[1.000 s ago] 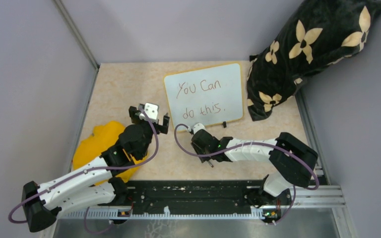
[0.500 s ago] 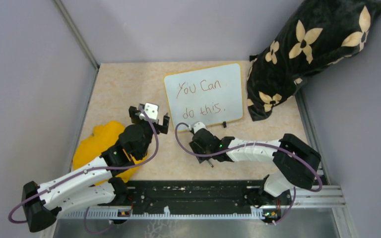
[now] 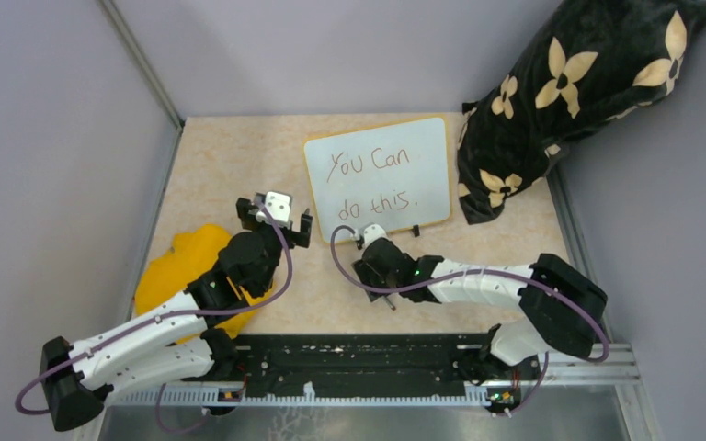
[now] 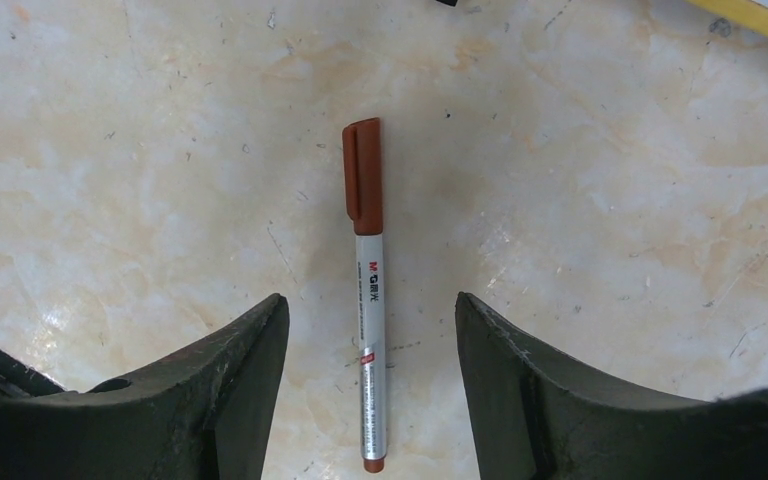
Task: Write a sentence on the whiteboard
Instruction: Reset both arms
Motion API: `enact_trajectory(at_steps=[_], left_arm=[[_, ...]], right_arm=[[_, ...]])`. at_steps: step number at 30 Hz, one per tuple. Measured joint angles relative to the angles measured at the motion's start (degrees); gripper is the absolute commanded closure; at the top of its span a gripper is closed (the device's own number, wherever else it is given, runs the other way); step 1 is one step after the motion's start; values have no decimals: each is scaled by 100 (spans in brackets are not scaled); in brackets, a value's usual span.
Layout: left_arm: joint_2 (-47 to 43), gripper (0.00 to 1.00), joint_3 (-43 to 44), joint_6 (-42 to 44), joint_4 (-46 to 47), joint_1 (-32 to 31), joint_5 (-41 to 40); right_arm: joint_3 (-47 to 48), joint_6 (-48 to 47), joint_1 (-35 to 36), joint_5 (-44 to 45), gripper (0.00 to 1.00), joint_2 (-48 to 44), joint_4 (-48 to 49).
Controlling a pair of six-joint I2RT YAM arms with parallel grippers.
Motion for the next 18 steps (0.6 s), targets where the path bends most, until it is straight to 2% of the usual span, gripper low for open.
enact_trajectory(at_steps=[9,14,18], left_arm=[[2,1,-2,-122,-7,0,-35],[-109,1,-2,-540,-66,0,-2],[-164,1,17,-1071,-186,0,17]], right_arm=[[-118,87,0,101,39,-584,35],[-109,236,0,446,38,-1106,42],[-94,420,0,726,36,-1139,4]])
